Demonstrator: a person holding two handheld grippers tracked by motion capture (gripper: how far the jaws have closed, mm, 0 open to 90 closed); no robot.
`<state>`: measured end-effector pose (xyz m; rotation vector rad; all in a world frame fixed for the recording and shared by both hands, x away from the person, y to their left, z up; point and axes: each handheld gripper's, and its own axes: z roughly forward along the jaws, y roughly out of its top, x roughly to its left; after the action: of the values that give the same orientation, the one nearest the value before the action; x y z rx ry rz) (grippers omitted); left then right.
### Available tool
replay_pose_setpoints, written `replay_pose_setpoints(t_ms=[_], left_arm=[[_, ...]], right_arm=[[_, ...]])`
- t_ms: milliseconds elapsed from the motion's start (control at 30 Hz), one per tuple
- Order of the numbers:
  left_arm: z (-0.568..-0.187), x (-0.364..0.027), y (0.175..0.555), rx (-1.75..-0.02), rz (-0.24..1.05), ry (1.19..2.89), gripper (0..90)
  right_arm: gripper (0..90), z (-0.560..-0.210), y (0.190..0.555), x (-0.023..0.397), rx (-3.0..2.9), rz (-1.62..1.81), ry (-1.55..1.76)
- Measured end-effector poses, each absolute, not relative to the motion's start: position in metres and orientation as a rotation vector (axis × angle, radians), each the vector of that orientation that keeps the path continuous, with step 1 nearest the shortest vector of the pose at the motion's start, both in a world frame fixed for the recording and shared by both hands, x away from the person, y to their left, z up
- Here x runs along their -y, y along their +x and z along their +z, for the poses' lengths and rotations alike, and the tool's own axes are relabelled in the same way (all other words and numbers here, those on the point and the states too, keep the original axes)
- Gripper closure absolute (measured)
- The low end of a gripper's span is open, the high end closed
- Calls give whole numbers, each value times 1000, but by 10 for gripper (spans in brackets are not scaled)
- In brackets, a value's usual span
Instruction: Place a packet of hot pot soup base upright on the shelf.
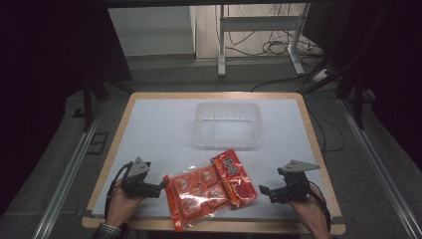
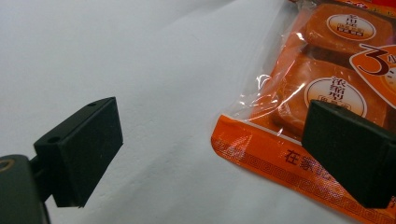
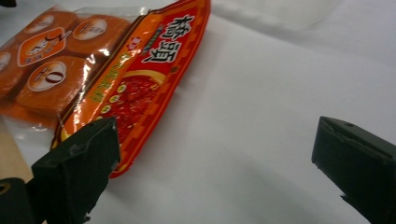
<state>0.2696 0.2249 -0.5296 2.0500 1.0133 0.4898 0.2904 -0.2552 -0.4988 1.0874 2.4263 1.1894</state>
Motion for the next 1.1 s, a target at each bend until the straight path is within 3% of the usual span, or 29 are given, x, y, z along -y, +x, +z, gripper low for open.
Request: replay_pose_setpoints(t_ms=[567, 967, 1100], left_arm=[[-532, -222, 270, -1006, 504, 2094, 46], [-532, -221, 270, -1002, 513, 2110, 47], [-533, -220, 270, -999, 524, 2124, 48]], right_arm=[[10, -506, 290, 222, -2554, 1200, 1076], [160, -514, 293, 206, -2671, 1138, 1058], [260, -518, 295, 203, -2688, 1138, 1054]])
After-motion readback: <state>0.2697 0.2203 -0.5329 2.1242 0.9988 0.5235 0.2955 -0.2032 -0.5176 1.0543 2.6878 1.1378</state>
